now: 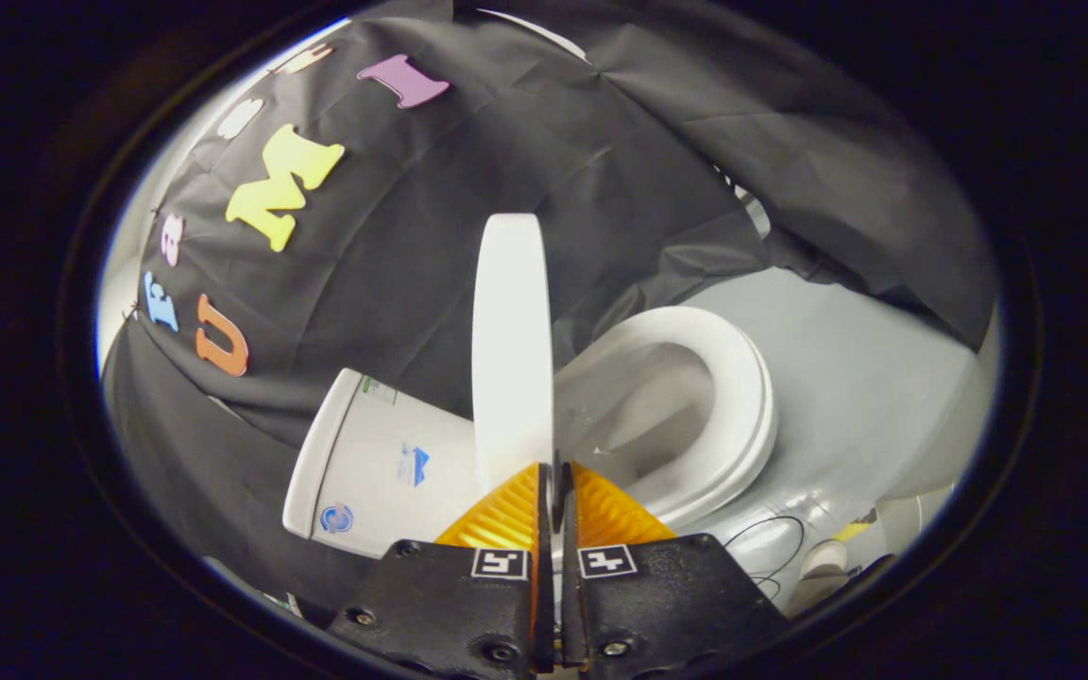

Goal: Open the toilet lid.

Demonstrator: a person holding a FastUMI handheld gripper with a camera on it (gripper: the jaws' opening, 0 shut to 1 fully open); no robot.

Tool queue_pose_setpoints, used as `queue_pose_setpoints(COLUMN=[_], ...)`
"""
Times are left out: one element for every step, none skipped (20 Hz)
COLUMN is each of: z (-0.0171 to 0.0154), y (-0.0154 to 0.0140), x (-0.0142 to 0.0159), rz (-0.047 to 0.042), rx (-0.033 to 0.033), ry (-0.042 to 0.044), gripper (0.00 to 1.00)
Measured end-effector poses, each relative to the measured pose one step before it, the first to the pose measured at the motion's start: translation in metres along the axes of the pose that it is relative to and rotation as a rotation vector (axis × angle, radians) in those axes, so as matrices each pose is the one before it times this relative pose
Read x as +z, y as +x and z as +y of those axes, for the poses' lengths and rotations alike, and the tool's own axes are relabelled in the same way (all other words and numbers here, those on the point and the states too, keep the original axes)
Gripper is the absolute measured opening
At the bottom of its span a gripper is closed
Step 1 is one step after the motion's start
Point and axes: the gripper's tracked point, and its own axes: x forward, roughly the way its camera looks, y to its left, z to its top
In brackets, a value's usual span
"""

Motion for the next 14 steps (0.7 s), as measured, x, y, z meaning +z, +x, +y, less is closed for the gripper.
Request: queue_pose_setpoints(z=[0.00142,0.00235,0.00120,0.00389,0.00285,0.00620,0.00257,0.00401,0.00330,0.00420,0.00390,0.00388,0.00182,0.00308], y=[-0.00129,-0.00023,-0.00028,-0.00040,-0.00070,-0.00026,-0.00114,-0.00066,-0.00085,-0.00064,0.00006,-0.00042,-0.00047,-0.00038], x=[-0.00022,0.00031,-0.00035,-0.00153,-0.00082,0.00023,-0.00042,-0.00027,-0.00152,0.00006,-0.00122,-0.00001,-0.00050,0.00026], rz=[-0.00141,-0.00083,-0.00130,-0.00165,-0.00176,-0.00242,-0.00102,-0.00295,-0.00130,-0.00208,-0.00083,-0.00159,-0.00193,-0.00227], rx=[-0.00119,-0.00430,-0.00635,-0.00628,-0.00346,-0.00207,-0.00257,-0.00403,-0.00646,-0.00620,-0.00289,-0.00397,-0.00264,-0.00297], ry=[0.00045,-0.00603,-0.00868,-0.01174,-0.01060,-0.01026,-0.00885,-0.01382,-0.01677,-0.01370,-0.01615,-0.00637,-0.00897,-0.00160], gripper=[0.06,0.06,0.06,0.07,0.06,0.06,0.06,0.06,0.06,0.07,0.07,0.06,0.06,0.06])
